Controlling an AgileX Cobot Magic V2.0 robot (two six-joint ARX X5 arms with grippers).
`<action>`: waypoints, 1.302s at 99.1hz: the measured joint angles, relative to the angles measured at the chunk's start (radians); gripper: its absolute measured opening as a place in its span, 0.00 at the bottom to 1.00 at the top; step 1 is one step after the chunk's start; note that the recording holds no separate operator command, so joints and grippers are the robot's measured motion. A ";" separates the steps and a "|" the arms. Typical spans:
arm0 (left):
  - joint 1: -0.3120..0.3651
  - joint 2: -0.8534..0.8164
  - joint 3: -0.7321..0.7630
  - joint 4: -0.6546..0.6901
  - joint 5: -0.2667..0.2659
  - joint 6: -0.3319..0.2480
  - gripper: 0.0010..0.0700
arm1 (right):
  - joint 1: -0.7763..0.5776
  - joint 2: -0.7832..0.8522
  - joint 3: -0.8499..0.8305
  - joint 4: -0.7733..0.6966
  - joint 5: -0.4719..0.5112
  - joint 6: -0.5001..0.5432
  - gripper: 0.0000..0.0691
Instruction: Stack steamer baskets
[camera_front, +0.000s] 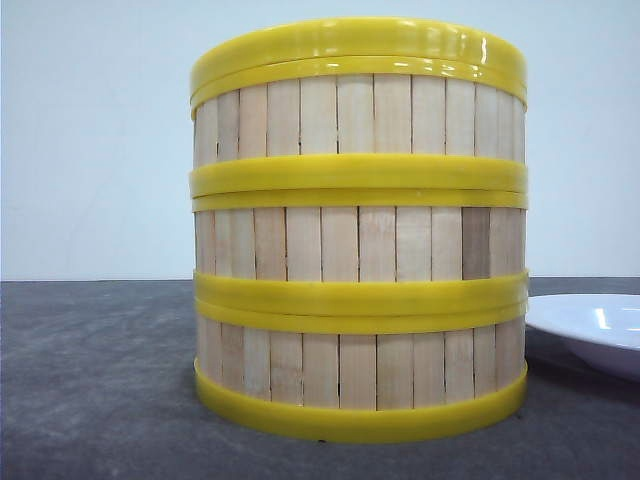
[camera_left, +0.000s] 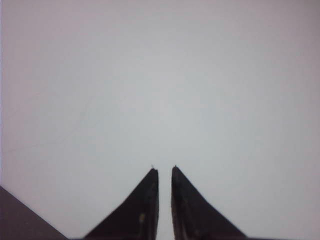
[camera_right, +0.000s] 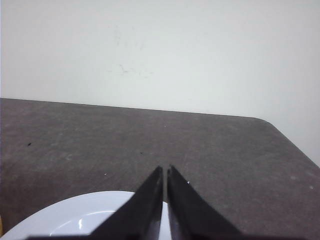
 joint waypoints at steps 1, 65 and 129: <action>0.000 0.000 0.000 0.000 0.000 0.000 0.02 | 0.000 0.000 0.000 0.000 0.000 0.000 0.02; 0.008 0.000 0.004 -0.257 -0.052 0.176 0.03 | 0.000 0.000 0.000 0.000 0.000 0.000 0.02; 0.519 -0.138 -0.891 0.266 0.623 0.203 0.03 | 0.000 0.000 0.000 0.006 -0.001 0.000 0.02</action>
